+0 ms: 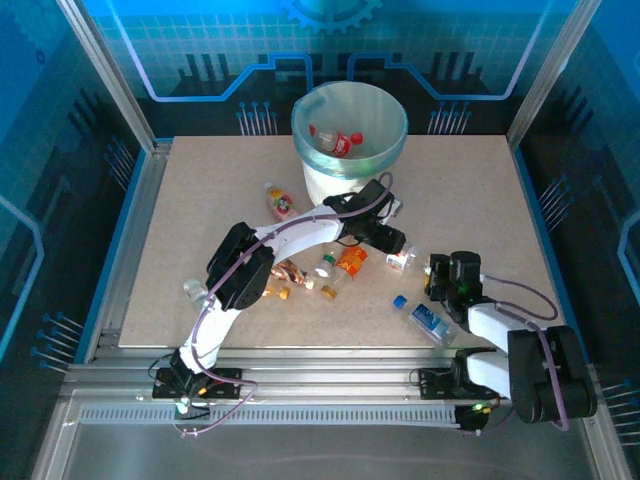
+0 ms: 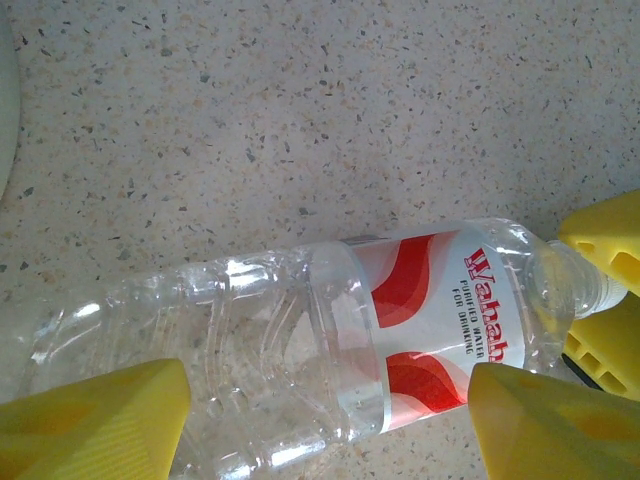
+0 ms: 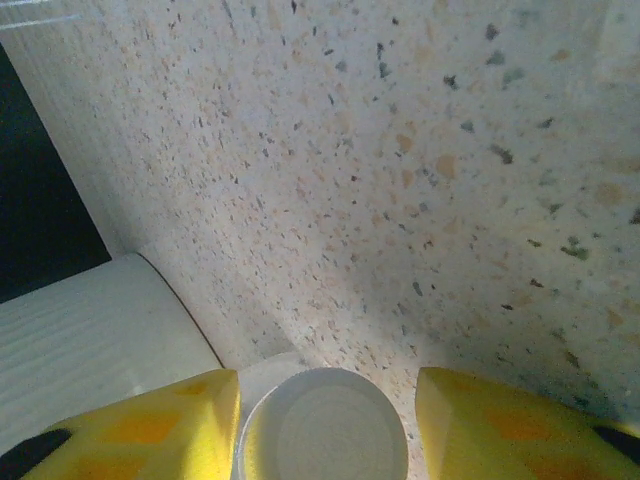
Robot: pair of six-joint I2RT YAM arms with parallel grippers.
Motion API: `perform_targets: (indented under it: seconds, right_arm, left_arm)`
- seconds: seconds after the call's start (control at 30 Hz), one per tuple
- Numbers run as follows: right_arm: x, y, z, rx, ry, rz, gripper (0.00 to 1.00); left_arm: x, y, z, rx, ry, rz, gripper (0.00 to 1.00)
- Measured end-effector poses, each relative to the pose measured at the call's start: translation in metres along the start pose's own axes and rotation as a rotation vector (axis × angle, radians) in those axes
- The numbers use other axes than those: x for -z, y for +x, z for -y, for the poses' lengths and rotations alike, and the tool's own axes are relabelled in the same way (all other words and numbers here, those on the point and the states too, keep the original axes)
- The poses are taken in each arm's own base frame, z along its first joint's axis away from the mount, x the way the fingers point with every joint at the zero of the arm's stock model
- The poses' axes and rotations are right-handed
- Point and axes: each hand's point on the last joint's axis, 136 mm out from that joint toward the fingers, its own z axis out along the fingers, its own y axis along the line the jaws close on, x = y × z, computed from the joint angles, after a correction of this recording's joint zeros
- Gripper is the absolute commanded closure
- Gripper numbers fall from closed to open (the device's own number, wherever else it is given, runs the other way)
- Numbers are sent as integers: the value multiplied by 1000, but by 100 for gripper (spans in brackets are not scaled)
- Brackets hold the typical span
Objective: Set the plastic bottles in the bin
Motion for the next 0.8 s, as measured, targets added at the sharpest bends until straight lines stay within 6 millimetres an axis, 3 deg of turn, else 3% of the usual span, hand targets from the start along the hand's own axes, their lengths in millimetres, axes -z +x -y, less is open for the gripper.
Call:
perform_targets:
  seconds: [0.37, 0.53, 0.67, 0.8]
  right_arm:
    - [-4, -6, -10, -20, -28, 42, 74]
    - [12, -9, -27, 15, -76, 78, 86]
    - [34, -13, -51, 49, -145, 122, 95]
    - [61, -15, -79, 105, -211, 165, 100]
  left_arm:
    - [4, -3, 3, 1, 15, 7, 23]
    - [15, -3, 8, -6, 29, 0, 23]
    - [41, -11, 17, -24, 46, 20, 23]
    - [88, -30, 36, -59, 87, 96, 23]
